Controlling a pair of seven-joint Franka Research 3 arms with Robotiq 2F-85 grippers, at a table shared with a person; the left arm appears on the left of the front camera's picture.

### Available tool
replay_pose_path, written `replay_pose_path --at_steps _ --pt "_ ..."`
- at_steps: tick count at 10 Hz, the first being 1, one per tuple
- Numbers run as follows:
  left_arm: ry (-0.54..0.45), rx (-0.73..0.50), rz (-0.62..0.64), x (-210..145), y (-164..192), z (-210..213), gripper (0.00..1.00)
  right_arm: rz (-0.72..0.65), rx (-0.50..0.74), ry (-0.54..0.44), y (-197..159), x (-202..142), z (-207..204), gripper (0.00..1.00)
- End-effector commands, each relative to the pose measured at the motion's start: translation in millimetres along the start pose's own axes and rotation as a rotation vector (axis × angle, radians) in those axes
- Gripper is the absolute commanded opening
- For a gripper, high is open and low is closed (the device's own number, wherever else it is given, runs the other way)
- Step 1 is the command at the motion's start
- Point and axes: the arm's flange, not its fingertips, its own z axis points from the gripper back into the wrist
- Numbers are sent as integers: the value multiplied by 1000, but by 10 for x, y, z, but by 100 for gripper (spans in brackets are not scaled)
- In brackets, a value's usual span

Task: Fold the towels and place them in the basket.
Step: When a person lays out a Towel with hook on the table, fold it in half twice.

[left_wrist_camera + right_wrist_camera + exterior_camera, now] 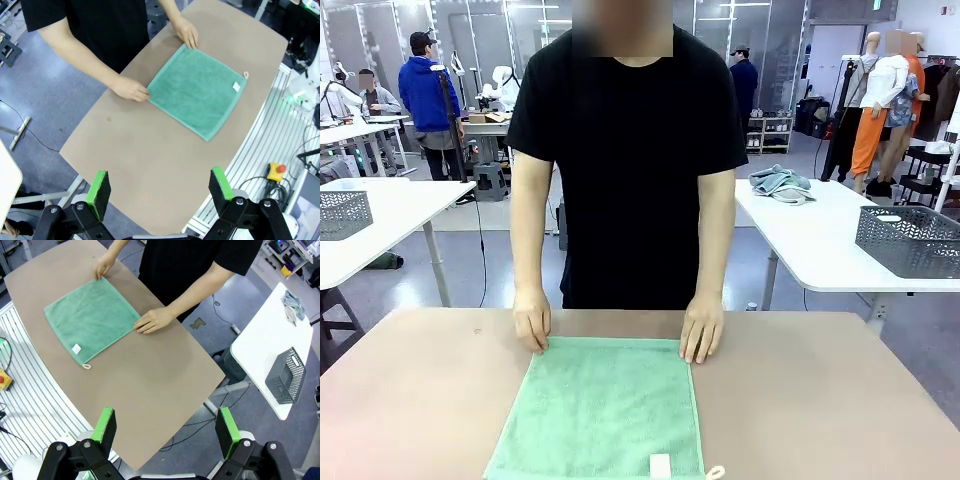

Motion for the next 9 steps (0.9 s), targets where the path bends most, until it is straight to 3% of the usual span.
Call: replay_pose_path --at_steps 1,9 --pt "-2 1 7 4 -8 6 100 -3 3 -2 14 -14 -7 100" --pt "-2 1 7 4 -8 6 100 -3 3 -2 14 -14 -7 100"
